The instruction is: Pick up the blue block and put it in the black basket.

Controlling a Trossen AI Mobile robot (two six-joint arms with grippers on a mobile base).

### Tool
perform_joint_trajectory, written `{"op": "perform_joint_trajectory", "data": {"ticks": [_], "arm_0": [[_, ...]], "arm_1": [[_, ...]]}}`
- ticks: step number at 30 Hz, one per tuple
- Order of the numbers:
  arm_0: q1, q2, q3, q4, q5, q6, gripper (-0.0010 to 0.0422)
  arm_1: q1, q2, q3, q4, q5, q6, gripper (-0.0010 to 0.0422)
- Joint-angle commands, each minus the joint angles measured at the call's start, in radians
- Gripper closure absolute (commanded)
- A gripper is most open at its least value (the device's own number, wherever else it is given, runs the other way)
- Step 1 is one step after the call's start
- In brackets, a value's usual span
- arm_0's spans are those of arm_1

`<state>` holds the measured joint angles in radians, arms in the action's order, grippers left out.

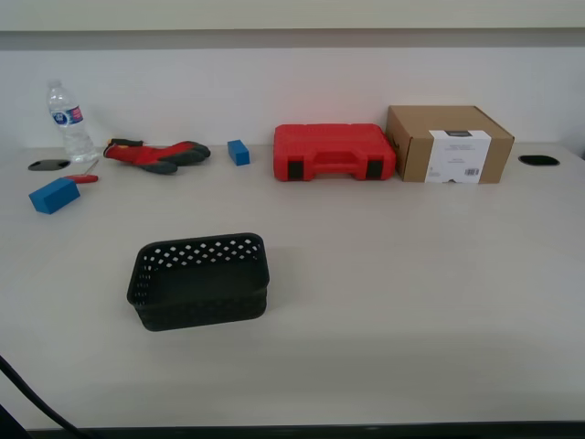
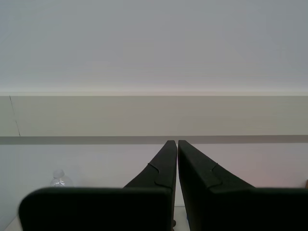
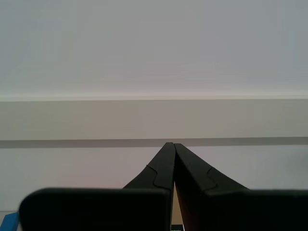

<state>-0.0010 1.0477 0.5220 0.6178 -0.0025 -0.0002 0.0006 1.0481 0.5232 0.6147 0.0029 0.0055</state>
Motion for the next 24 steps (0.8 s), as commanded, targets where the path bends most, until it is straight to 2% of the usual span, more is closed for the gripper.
{"op": "perform_joint_trajectory", "data": {"ticks": [1,19,21,24], "arm_0": [[0.001,0.0,0.001,0.002,0.0,0.0,0.0413],[0.001,0.0,0.001,0.002,0.0,0.0,0.0413],[0.001,0.0,0.001,0.002,0.0,0.0,0.0413],[0.001,0.0,0.001,0.002,0.0,0.0,0.0413]], "arm_1": [[0.0,0.0,0.0,0.003,0.002,0.002,0.0413],[0.0,0.0,0.0,-0.003,0.002,0.003,0.0413],[0.0,0.0,0.0,-0.014,0.001,0.048,0.0413],[0.001,0.035,0.002,-0.019,-0.058,0.229,0.0412]]}}
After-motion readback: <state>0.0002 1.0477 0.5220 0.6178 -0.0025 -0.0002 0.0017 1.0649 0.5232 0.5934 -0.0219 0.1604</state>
